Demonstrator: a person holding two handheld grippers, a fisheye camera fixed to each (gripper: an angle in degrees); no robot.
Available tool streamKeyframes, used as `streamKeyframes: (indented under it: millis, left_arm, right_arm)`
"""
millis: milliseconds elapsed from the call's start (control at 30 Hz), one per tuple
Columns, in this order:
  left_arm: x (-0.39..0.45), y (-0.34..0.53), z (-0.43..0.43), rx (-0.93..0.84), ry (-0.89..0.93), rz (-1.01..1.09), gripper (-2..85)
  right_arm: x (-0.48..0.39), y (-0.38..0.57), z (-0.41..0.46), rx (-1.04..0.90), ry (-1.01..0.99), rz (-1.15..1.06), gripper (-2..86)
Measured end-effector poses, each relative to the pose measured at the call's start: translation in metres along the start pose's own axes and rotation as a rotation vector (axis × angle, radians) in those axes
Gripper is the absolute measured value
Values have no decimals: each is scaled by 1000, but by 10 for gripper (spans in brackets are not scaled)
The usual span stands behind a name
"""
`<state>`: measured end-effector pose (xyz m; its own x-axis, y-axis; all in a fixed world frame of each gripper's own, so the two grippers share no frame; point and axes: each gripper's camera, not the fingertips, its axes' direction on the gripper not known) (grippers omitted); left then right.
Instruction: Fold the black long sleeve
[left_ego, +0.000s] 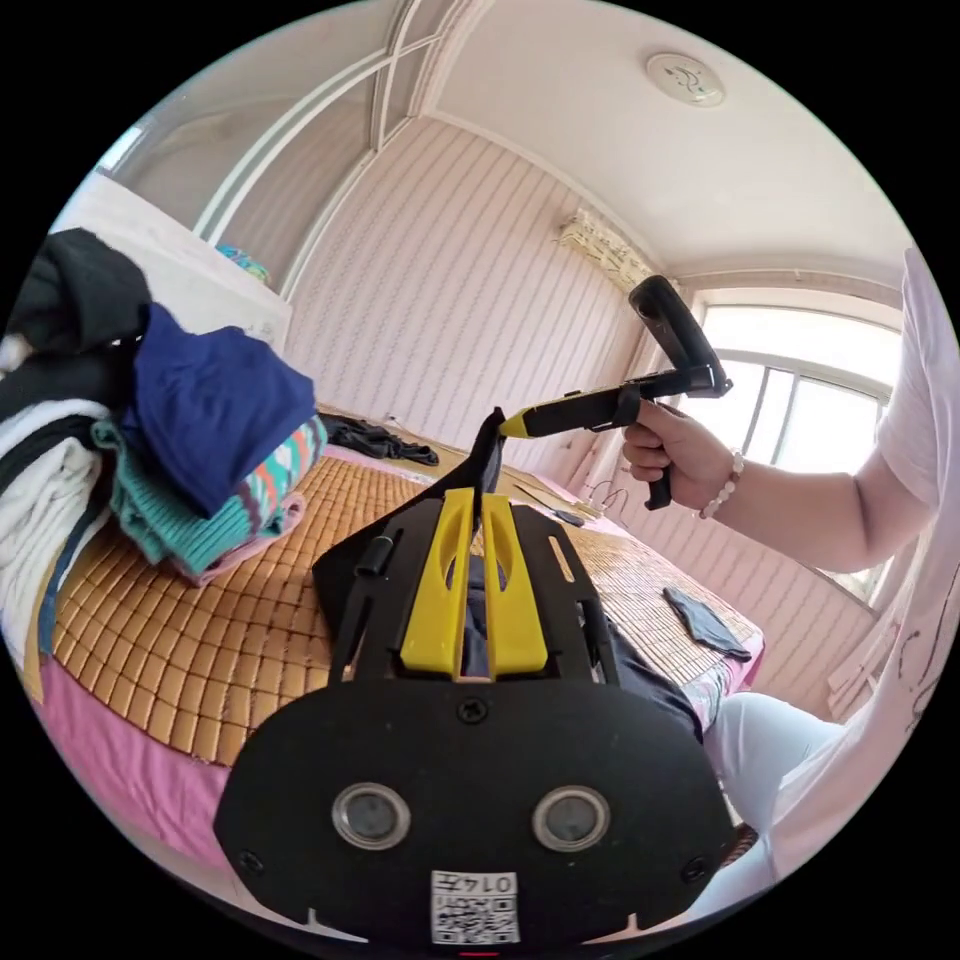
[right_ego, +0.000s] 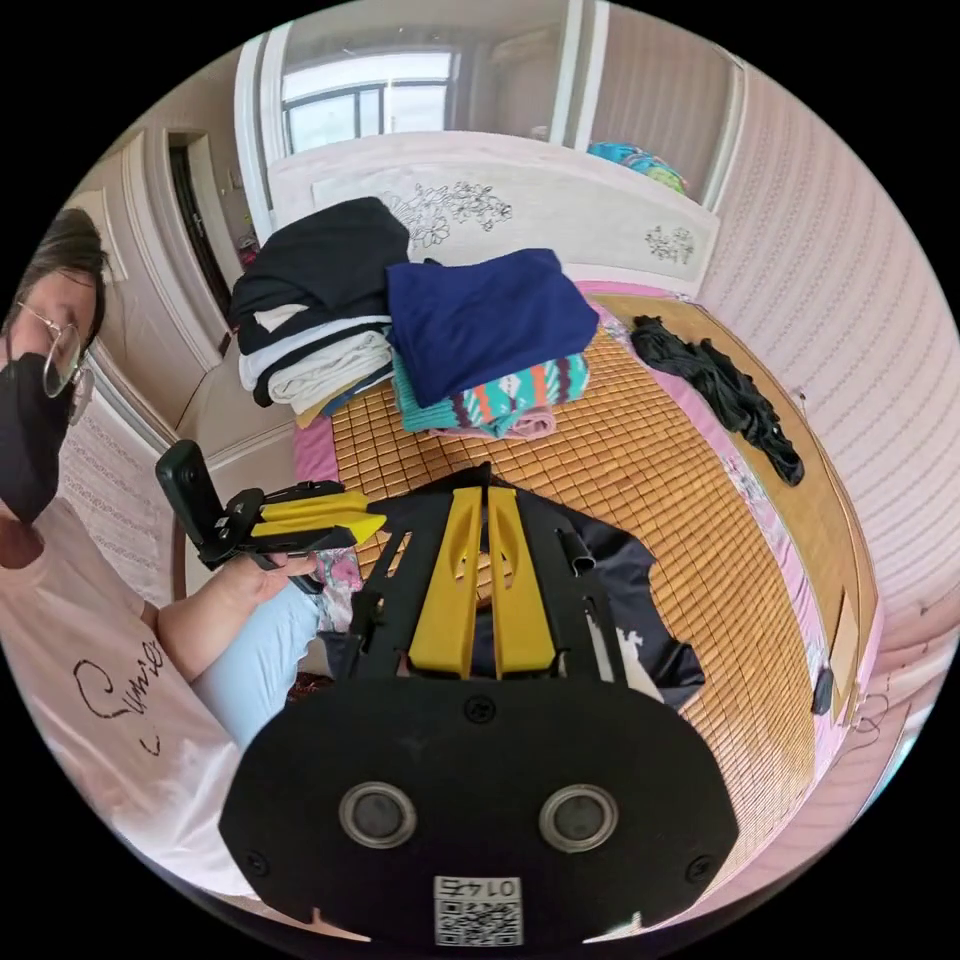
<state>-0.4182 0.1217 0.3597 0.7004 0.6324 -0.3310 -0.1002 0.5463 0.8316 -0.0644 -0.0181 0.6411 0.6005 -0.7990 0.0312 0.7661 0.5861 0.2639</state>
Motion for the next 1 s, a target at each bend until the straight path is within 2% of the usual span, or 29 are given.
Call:
streamKeyframes:
  millis: [233, 433, 600, 733, 800, 933, 1000]
  left_arm:
    - [80, -23, 36, 24, 168, 95, -10]
    - [149, -32, 75, 0, 336, 163, -9]
    - [202, -13, 126, -191, 421, 280, -4]
    - [221, 14, 165, -370, 514, 254, 21]
    - [229, 39, 188, -472, 510, 224, 52]
    - [225, 58, 209, -596, 458, 233, 63]
    - [203, 55, 220, -640, 375, 198, 63]
  right_arm:
    - [15, 95, -112, 79, 151, 110, 3]
    - [33, 181, -155, 56, 231, 296, 3]
    - [58, 258, -159, 24, 159, 469, 4]
    - [81, 328, -137, -15, 16, 644, 9]
    - [90, 355, -119, -79, -33, 710, 15]
    - [106, 407, -82, -265, -120, 822, 50]
    - [112, 418, -76, -305, -124, 848, 56]
